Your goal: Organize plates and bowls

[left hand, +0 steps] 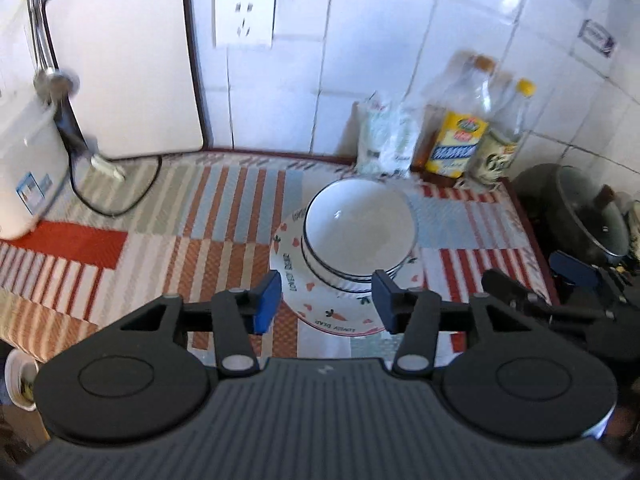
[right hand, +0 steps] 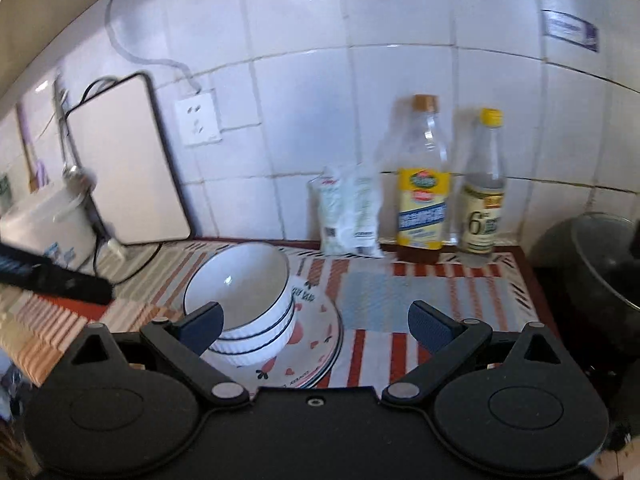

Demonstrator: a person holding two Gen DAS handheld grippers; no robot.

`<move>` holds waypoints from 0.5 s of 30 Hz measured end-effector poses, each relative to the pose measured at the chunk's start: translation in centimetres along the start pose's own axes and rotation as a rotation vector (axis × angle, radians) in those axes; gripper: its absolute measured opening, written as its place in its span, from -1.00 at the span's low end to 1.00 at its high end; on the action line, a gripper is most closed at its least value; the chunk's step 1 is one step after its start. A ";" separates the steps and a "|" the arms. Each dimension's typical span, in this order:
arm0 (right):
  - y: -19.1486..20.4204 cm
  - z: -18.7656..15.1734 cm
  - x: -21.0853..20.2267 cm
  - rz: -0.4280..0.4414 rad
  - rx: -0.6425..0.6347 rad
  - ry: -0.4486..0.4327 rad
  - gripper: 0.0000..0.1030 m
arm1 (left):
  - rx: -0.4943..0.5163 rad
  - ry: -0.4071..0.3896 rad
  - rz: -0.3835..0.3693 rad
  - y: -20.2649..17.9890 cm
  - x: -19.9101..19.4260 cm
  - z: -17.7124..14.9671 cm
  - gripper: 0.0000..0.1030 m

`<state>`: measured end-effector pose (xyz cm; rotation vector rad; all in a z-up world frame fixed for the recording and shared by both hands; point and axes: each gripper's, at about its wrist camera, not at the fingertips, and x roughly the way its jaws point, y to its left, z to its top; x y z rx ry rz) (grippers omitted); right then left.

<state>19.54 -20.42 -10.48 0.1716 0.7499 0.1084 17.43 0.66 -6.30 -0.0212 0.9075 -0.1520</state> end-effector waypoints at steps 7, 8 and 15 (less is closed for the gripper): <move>0.2 1.7 -4.6 -0.067 -0.010 0.027 0.95 | 0.016 -0.024 -0.015 -0.6 -3.7 -0.2 0.21; 0.4 1.7 -5.2 -0.076 -0.012 0.037 0.95 | 0.018 -0.022 -0.014 -0.8 -3.9 -0.4 0.22; 1.7 1.4 -7.8 -0.125 -0.058 0.066 0.95 | 0.043 -0.015 0.007 -1.5 -4.8 -1.9 0.43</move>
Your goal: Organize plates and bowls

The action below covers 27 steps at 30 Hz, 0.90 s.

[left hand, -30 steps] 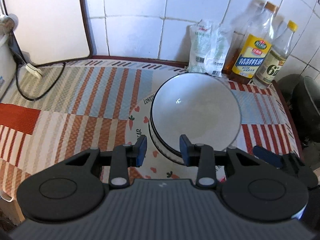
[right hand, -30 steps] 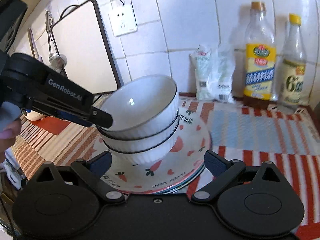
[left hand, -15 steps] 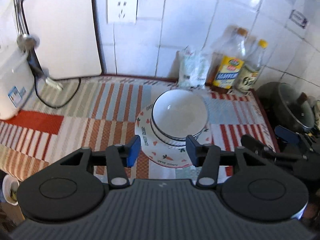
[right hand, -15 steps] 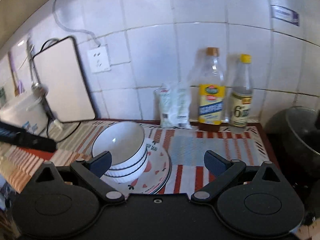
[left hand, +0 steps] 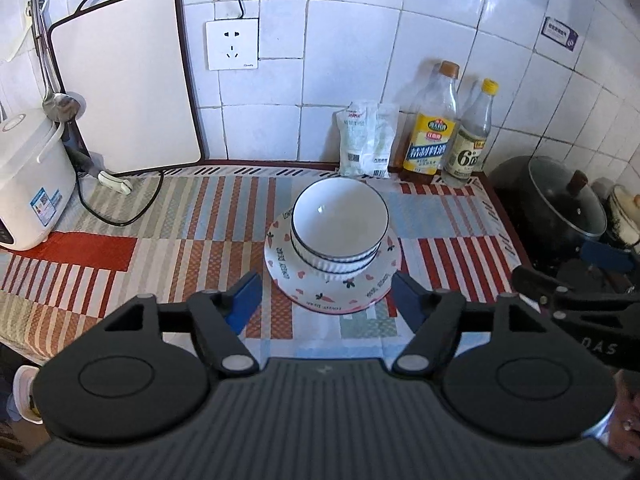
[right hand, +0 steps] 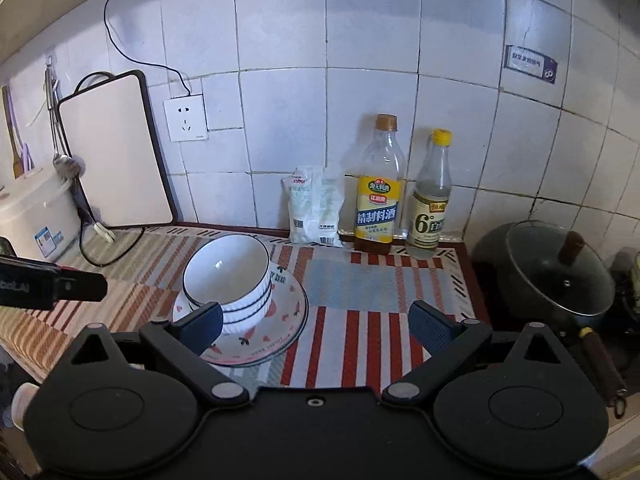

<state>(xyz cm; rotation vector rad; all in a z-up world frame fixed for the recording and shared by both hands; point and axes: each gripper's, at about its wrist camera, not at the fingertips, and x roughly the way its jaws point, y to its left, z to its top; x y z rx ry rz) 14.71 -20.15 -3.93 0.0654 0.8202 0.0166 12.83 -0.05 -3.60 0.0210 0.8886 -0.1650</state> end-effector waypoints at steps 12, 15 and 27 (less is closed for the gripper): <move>-0.8 -1.2 -3.3 -0.023 0.033 -0.016 0.95 | 0.019 -0.023 0.082 -0.8 -1.6 -2.9 0.84; -0.6 -1.5 -4.0 -0.049 0.013 -0.029 0.95 | 0.017 -0.031 0.094 -1.0 -1.9 -3.3 0.84; -0.6 -3.0 -5.0 -0.050 0.024 0.001 0.95 | -0.017 -0.045 0.075 -1.2 -3.2 -3.9 0.84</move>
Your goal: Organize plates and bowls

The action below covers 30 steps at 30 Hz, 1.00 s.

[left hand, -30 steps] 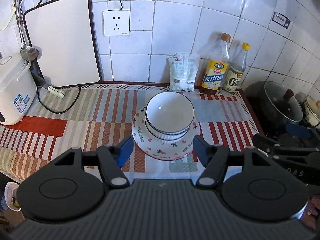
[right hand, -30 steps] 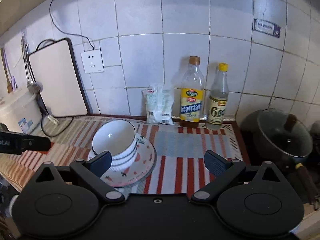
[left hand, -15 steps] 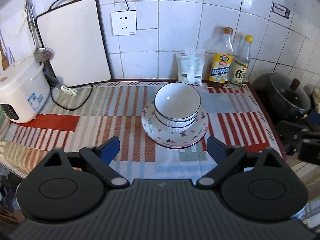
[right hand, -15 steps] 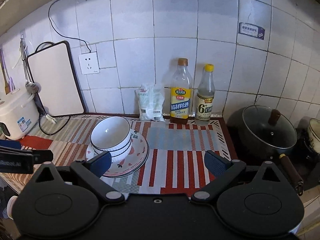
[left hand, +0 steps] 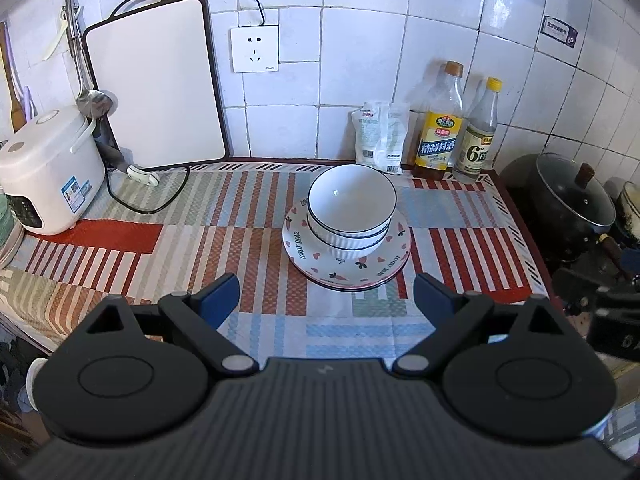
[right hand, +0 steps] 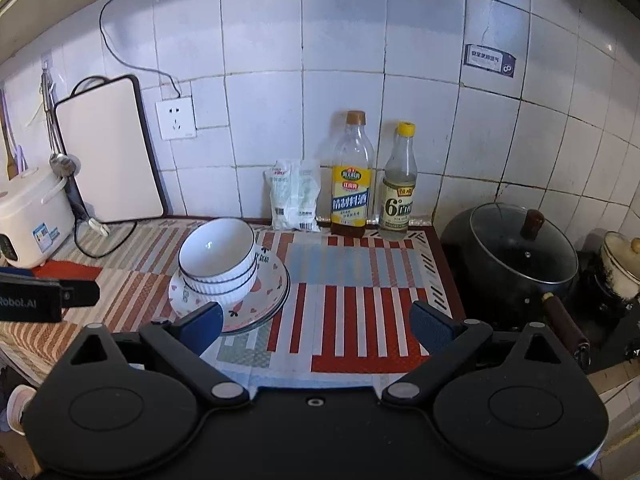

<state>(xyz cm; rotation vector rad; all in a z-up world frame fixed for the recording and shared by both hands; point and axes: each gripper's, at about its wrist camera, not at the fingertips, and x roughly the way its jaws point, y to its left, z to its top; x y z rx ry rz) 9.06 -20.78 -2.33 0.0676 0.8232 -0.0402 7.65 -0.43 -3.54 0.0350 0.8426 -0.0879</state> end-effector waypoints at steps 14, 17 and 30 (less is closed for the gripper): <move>-0.1 0.0 0.2 -0.022 0.007 -0.026 0.95 | -0.003 0.001 0.010 -0.3 0.2 -0.2 0.84; -0.4 -0.2 0.1 -0.029 0.016 -0.037 0.95 | 0.000 0.008 0.013 -0.4 0.2 -0.3 0.84; -0.5 -0.6 -0.5 -0.062 0.010 -0.055 0.95 | 0.007 0.008 0.025 -0.9 0.1 -0.3 0.84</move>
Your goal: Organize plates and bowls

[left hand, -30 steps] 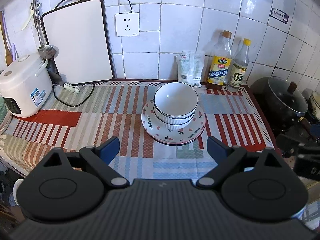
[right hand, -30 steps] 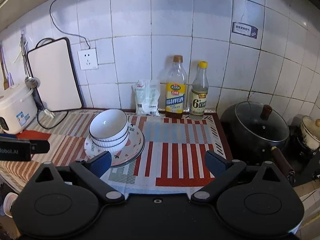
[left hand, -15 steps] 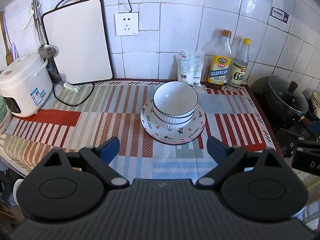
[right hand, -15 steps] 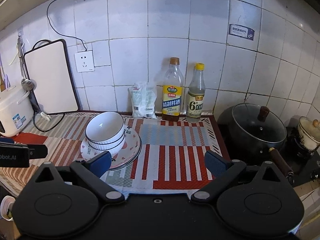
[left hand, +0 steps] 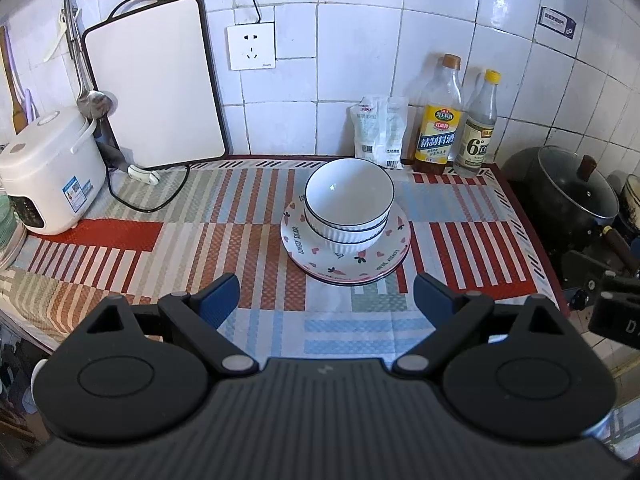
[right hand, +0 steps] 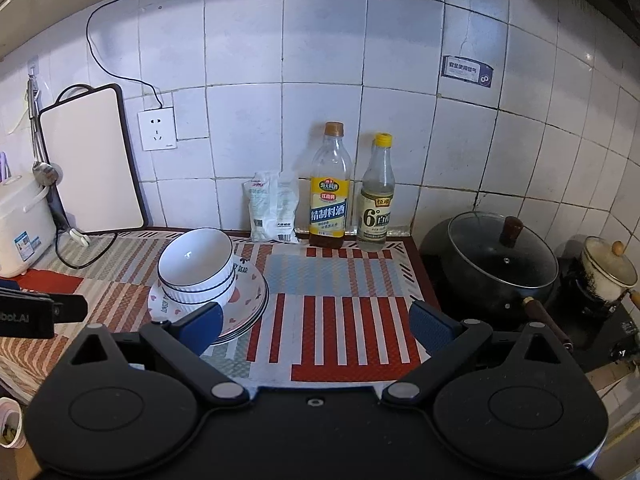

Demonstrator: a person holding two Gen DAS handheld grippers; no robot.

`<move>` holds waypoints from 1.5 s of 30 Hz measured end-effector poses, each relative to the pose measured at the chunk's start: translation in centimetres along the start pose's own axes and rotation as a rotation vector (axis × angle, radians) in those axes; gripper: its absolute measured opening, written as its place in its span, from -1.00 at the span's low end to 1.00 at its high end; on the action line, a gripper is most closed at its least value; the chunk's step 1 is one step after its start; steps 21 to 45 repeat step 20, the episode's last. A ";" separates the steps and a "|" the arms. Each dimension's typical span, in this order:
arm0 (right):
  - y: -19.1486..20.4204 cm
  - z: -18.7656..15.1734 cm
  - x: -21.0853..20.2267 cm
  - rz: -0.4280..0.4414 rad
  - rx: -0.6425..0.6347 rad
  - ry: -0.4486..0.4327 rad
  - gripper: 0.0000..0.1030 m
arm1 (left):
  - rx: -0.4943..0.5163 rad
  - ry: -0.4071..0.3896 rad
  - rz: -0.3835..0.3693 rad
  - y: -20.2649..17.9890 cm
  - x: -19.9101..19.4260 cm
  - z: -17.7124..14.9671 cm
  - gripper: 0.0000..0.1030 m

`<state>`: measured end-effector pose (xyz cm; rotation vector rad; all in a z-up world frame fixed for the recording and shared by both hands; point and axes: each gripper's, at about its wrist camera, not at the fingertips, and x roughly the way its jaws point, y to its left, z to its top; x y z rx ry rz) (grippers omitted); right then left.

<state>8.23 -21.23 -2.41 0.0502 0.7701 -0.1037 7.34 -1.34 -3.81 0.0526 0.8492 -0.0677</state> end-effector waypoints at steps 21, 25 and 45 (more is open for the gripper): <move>0.2 -1.1 -1.0 0.005 0.009 0.015 0.95 | 0.001 -0.035 0.004 -0.2 -1.5 -0.8 0.84; 0.2 -1.1 -1.0 0.005 0.009 0.015 0.95 | 0.001 -0.035 0.004 -0.2 -1.5 -0.8 0.84; 0.2 -1.1 -1.0 0.005 0.009 0.015 0.95 | 0.001 -0.035 0.004 -0.2 -1.5 -0.8 0.84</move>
